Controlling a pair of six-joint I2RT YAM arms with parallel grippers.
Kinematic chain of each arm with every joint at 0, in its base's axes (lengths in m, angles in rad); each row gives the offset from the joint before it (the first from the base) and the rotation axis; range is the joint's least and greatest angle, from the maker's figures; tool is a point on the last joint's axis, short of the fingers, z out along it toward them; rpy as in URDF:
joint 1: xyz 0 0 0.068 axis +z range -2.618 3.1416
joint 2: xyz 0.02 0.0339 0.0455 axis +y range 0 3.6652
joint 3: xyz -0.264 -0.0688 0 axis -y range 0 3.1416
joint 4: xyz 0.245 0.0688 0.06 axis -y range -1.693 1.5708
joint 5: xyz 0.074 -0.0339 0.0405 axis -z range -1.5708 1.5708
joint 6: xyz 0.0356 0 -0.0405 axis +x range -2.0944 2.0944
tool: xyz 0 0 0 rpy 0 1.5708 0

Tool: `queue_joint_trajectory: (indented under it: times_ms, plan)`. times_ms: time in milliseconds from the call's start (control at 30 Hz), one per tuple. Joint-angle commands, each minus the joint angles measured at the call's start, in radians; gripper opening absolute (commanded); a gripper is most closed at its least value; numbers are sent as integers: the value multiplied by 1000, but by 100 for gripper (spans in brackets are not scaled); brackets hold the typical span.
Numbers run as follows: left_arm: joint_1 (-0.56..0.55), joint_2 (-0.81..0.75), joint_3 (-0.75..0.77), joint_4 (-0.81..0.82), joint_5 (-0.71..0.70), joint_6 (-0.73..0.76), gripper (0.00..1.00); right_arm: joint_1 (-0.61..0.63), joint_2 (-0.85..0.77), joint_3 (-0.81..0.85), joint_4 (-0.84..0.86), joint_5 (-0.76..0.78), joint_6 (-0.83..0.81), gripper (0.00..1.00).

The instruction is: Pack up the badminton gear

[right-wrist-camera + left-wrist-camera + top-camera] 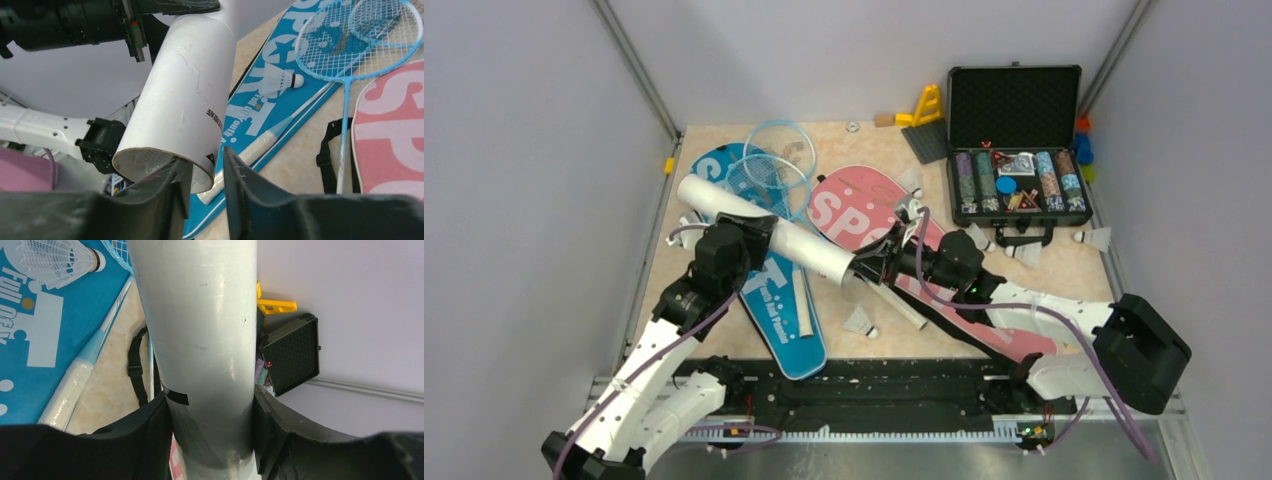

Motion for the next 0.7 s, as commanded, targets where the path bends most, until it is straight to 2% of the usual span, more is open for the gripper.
queue_joint_trajectory:
  times_ms: [0, 67, 167, 300, 367, 467, 567, 667]
  plan:
    - [4, 10, 1, 78, 33, -15, 43, 11, -7, 45, 143, -13, 20, 18]
    - [5, 15, 6, 60, 36, 12, 62, 11, -28, 44, 125, 28, 36, 0]
    - [5, 12, 14, 32, 37, 124, 97, 11, -73, 81, -47, 152, 77, 0]
    - [5, 8, 61, -46, 91, 360, 99, 9, -114, 159, -278, 348, 111, 0]
    - [4, 5, 92, -112, 138, 476, 99, -1, -121, 207, -357, 385, 117, 0]
    - [4, -25, 98, -180, 197, 597, 99, -43, -110, 279, -480, 355, 152, 0]
    - [6, -88, 68, -107, 282, 700, 99, -97, -68, 336, -544, 229, 168, 0]
    - [5, -153, 11, 114, 503, 893, 99, -112, -23, 404, -637, 162, 155, 0]
